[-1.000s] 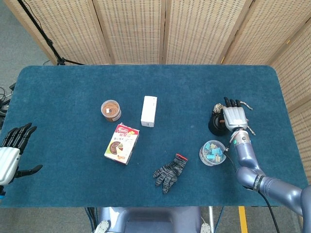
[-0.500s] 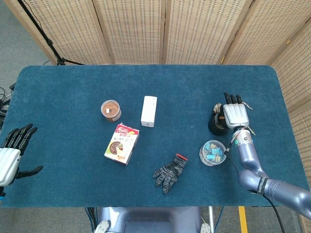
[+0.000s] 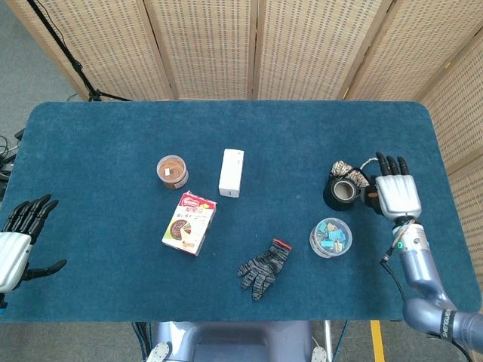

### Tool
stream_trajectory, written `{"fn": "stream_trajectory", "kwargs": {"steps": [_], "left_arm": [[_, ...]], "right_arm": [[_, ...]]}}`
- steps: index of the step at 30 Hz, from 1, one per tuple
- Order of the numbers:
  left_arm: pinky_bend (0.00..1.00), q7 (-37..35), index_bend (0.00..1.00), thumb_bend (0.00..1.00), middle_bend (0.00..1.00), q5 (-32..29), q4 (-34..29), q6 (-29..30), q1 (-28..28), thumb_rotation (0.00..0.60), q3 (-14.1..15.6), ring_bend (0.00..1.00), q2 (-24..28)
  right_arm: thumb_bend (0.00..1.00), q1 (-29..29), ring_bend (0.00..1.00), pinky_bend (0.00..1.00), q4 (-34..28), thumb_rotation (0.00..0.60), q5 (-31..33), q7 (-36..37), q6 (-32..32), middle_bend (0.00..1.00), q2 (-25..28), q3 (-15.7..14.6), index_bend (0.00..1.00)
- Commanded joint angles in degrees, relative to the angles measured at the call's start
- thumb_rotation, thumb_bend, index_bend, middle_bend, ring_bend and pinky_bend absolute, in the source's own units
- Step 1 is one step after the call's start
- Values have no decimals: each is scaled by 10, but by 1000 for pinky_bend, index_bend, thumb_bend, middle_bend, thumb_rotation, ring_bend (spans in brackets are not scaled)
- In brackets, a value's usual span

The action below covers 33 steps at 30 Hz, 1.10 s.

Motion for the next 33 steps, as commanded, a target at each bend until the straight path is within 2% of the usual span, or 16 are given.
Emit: {"fn": "stream_trajectory", "kwargs": {"steps": [1,6,17,33], "left_arm": [[0,3,0,39,0,6,0,4,2,600,3,0,-1],[0,10,0,39,0,15,-1,8,6,600,8,0,-4],[0,27,0,39,0,18,-3,8,9,600,13,0,-10],[0,31,0,39,0,14,-4,5,8,600,12,0,-12]], "right_arm": [[447,-34,0,0,7,600,-32,34,14,0,15,-23,621],[448,-67,0,0,47,600,-52,85,5,0,8,-37,629],[448,-103,0,0,124,600,-93,162,-28,0,-44,-47,634],[449,-122,0,0,116,600,-139,158,-24,0,-72,-44,630]]}}
